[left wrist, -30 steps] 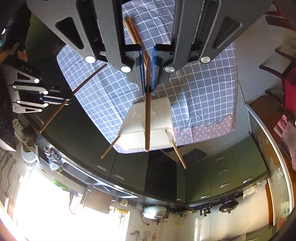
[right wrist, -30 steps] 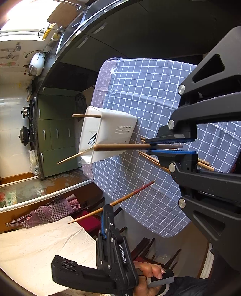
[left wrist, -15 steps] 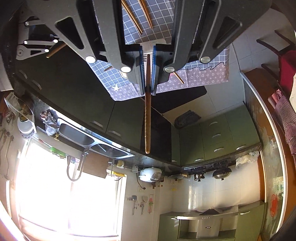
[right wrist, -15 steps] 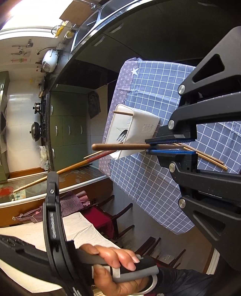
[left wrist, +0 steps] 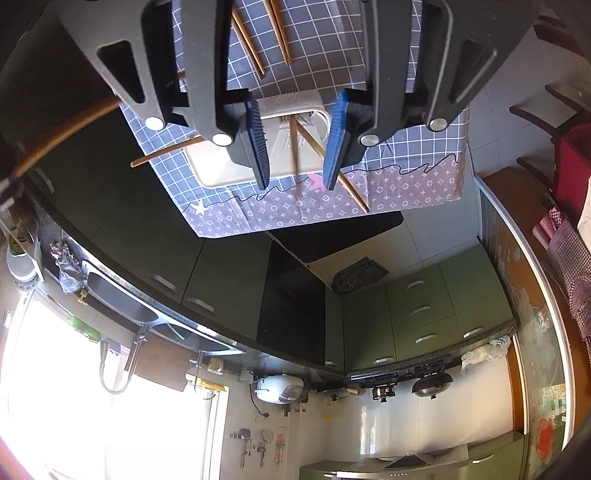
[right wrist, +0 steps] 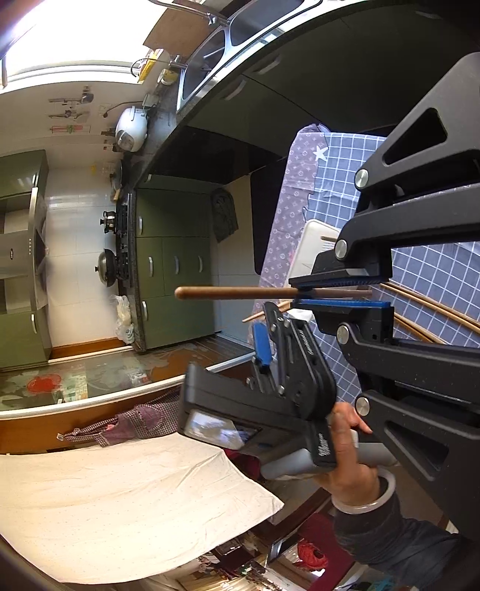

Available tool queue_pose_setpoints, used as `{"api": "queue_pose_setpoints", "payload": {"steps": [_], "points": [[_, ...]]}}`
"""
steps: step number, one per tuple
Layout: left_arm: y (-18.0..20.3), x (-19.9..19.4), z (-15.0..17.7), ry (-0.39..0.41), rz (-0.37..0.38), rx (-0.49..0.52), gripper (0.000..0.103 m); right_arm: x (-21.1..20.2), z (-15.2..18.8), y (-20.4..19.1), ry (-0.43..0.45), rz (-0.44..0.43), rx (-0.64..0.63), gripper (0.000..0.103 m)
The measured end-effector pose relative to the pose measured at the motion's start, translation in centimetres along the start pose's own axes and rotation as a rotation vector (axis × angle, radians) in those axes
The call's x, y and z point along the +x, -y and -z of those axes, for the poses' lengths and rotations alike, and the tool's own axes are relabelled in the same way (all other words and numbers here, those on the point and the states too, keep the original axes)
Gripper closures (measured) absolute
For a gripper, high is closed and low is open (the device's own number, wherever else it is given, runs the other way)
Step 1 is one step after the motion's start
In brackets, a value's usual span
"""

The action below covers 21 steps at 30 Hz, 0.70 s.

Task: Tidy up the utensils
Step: 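Lower both chopsticks into the white caddy and open both tools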

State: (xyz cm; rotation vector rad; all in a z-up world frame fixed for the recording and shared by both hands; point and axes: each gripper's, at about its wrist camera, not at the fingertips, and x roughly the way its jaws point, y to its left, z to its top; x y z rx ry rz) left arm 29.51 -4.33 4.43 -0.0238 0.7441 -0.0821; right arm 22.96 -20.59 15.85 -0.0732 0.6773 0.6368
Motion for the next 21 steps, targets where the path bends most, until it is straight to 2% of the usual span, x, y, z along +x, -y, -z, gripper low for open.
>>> {"api": "queue_pose_setpoints", "payload": {"steps": [3,8,16,21], "points": [[-0.5,-2.1,0.0,0.053,0.004,-0.005,0.074,0.7,-1.6,0.8,0.024,0.031,0.024,0.096],[-0.9,-5.1,1.1,0.1,-0.001,0.02,0.073,4.0,-3.0,2.7,0.009,0.079,0.06,0.096],[-1.4,-5.7,4.0,0.018,0.029,0.032,0.071,10.8,-1.7,4.2,-0.123,0.085,0.073,0.096],[-1.4,-5.4,5.0,-0.015,0.023,0.042,0.071,10.6,-1.3,4.1,-0.109,0.075,0.069,0.095]]}}
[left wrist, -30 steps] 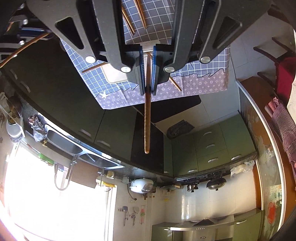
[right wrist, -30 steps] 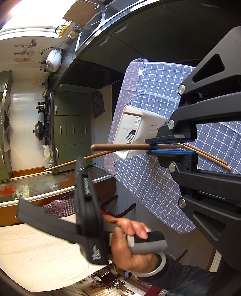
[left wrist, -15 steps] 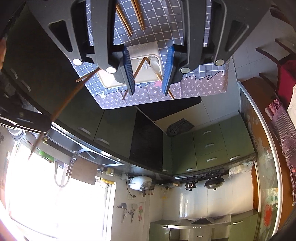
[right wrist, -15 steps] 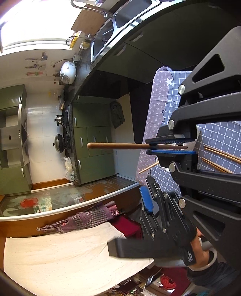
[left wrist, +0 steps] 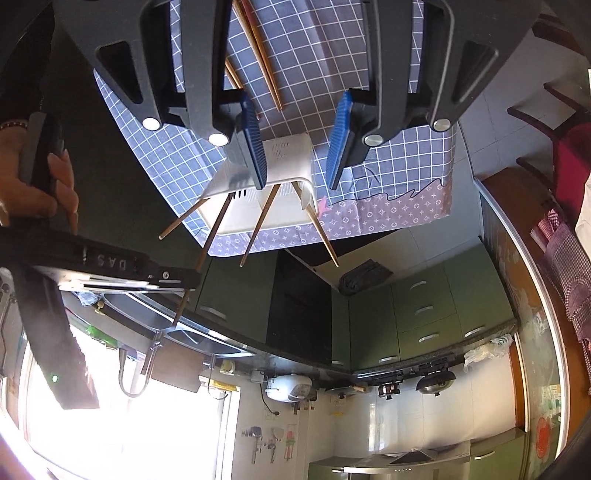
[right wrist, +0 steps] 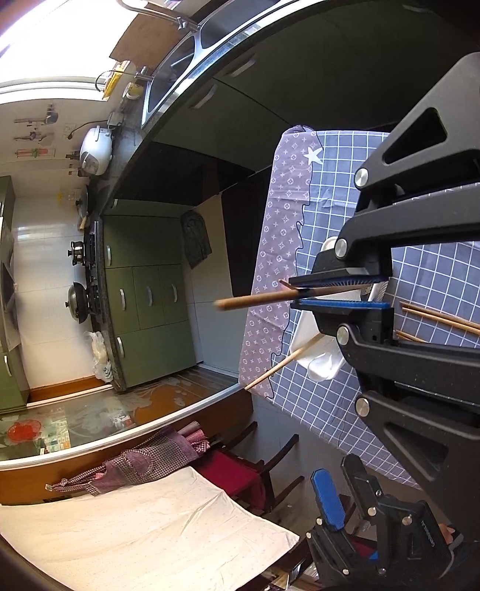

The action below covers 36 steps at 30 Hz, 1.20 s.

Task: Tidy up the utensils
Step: 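Lower both chopsticks into the white caddy and open both tools, then move the left tool to a wooden chopstick on the table and close on it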

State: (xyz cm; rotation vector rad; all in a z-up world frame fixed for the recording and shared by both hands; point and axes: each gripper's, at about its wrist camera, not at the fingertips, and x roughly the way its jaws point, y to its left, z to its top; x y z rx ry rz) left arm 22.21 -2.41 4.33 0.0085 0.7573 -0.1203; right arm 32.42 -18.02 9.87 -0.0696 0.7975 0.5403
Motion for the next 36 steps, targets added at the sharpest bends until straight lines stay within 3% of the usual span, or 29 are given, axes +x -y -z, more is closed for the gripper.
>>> {"api": "queue_pose_setpoints", "payload": {"steps": [7,9,11,14,18,25,32,36], "points": [[0.8,1.7,2.1,-0.072,-0.007,0.009,0.071,-7.0,1.0,-1.1,0.113,-0.05,-0.034,0.095],[1.0,2.5,3.0,-0.102,-0.008,0.011,0.071,-9.5,2.3,-1.3,0.146,-0.075,-0.052,0.094],[1.3,3.5,4.1,-0.139,-0.014,0.017,0.071,-11.7,4.2,-1.7,0.167,-0.09,-0.07,0.086],[1.6,5.4,6.0,-0.212,-0.016,0.019,0.071,-13.2,8.0,-1.9,0.159,-0.096,-0.094,0.086],[2.0,8.5,8.8,-0.327,-0.013,0.015,0.071,-11.8,13.8,-1.2,0.076,-0.095,-0.091,0.081],[3.0,13.8,12.7,-0.528,-0.028,0.008,0.071,-5.0,21.4,1.5,-0.138,-0.092,-0.007,0.081],[2.9,16.4,14.2,-0.624,-0.041,-0.05,0.076,-1.0,23.9,3.6,-0.241,-0.099,0.048,0.081],[2.8,16.9,14.4,-0.638,-0.039,-0.069,0.076,0.4,24.1,4.4,-0.266,-0.11,0.068,0.081]]}}
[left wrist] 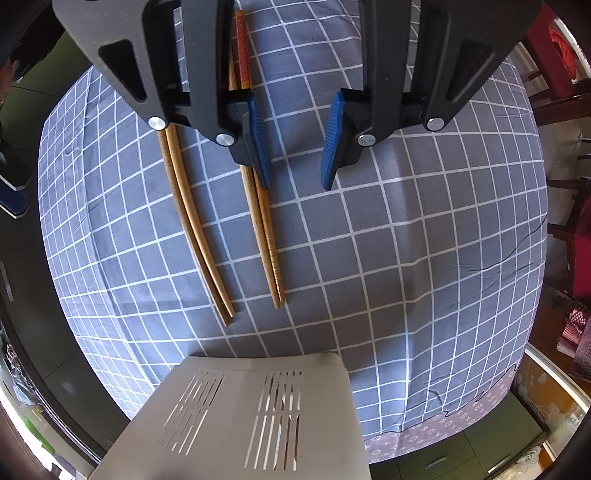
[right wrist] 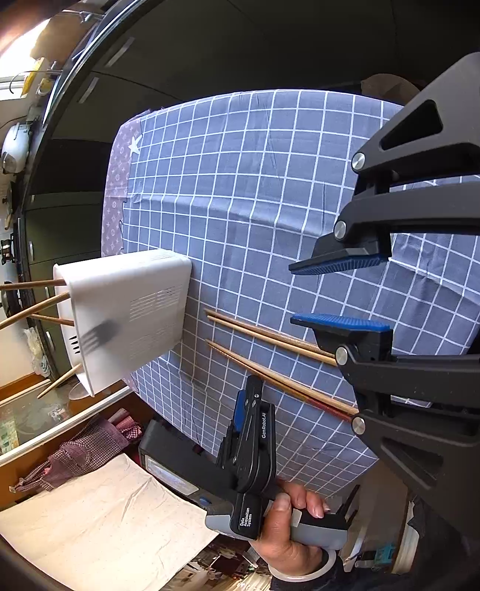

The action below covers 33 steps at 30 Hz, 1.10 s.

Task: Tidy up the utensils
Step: 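Move the left tool to a wooden chopstick on the table and close on it, then lift the chopstick with the left tool while the right tool closes on another chopstick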

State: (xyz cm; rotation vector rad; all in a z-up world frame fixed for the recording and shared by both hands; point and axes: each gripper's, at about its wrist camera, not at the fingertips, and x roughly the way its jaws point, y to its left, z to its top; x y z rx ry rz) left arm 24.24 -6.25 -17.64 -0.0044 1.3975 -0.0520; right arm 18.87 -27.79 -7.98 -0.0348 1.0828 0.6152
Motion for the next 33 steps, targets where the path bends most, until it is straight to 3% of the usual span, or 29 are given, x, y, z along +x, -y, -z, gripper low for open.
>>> {"api": "queue_pose_setpoints", "payload": {"steps": [5,25,26,29,33], "points": [[0.0,0.2,-0.5,-0.002,0.03,-0.021,0.076,0.9,0.0,0.5,-0.02,-0.004,0.013,0.081],[2.7,1.5,-2.4,-0.037,-0.005,0.019,0.077,2.0,-0.1,0.6,-0.059,0.002,0.015,0.081],[2.6,1.5,-2.5,-0.038,-0.008,0.023,0.078,2.1,-0.1,0.6,-0.062,0.003,0.013,0.081],[2.2,1.5,-2.9,-0.035,-0.011,0.02,0.093,2.2,-0.2,0.3,-0.068,0.008,0.004,0.075],[0.9,1.0,-3.0,-0.027,0.014,0.0,0.095,2.5,-0.4,-0.2,-0.084,0.008,-0.007,0.075]]}}
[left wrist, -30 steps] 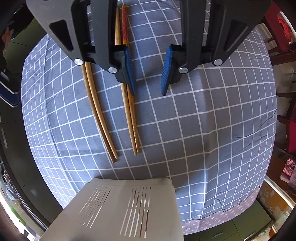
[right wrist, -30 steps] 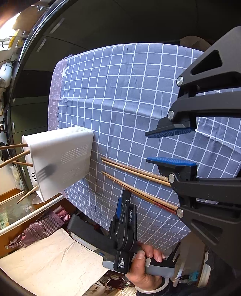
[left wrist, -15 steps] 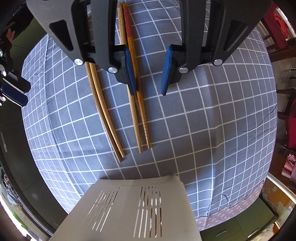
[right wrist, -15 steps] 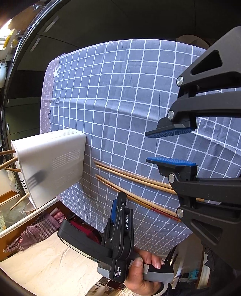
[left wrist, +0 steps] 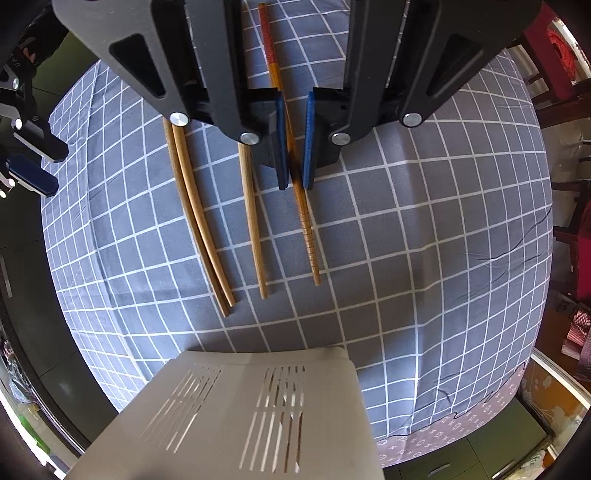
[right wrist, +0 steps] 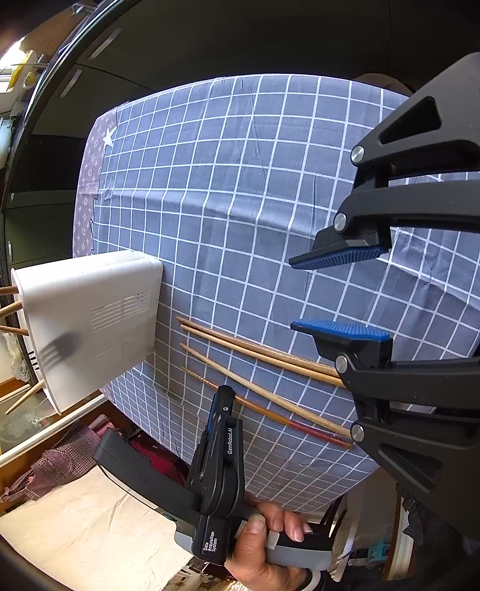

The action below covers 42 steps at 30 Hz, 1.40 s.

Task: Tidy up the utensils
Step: 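Lift the chopstick with the left tool while the right tool closes on another chopstick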

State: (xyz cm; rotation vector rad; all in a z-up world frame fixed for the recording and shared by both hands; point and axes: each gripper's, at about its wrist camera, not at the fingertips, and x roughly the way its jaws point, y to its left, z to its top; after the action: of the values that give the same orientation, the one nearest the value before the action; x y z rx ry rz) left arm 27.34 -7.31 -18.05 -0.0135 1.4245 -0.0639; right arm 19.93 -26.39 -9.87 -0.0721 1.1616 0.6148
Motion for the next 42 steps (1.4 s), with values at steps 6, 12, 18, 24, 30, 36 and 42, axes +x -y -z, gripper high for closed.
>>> {"api": "queue_pose_setpoints", "payload": {"steps": [6,12,18,24,30,36,42], "points": [[-1.2,-4.0,1.0,0.129,-0.001,0.016,0.096,1.9,-1.4,-0.6,-0.053,-0.014,-0.006,0.075],[-2.2,-8.9,3.3,0.308,-0.015,0.043,0.096,5.0,-3.6,-2.2,-0.12,-0.011,-0.028,0.081],[-3.5,-12.5,5.3,0.435,-0.012,0.053,0.096,7.0,-5.6,-3.8,-0.161,0.024,-0.061,0.086],[-4.0,-13.4,6.4,0.485,0.004,0.058,0.097,8.5,-6.6,-5.1,-0.211,0.074,-0.095,0.089],[-4.1,-13.9,7.0,0.515,0.011,0.077,0.097,9.4,-6.9,-5.0,-0.245,0.09,-0.089,0.091],[-4.0,-13.6,7.1,0.508,0.015,0.092,0.097,9.8,-6.9,-5.5,-0.262,0.11,-0.096,0.091],[-4.3,-13.4,7.2,0.503,0.018,0.092,0.097,11.4,-7.4,-7.0,-0.287,0.125,-0.104,0.091]]}}
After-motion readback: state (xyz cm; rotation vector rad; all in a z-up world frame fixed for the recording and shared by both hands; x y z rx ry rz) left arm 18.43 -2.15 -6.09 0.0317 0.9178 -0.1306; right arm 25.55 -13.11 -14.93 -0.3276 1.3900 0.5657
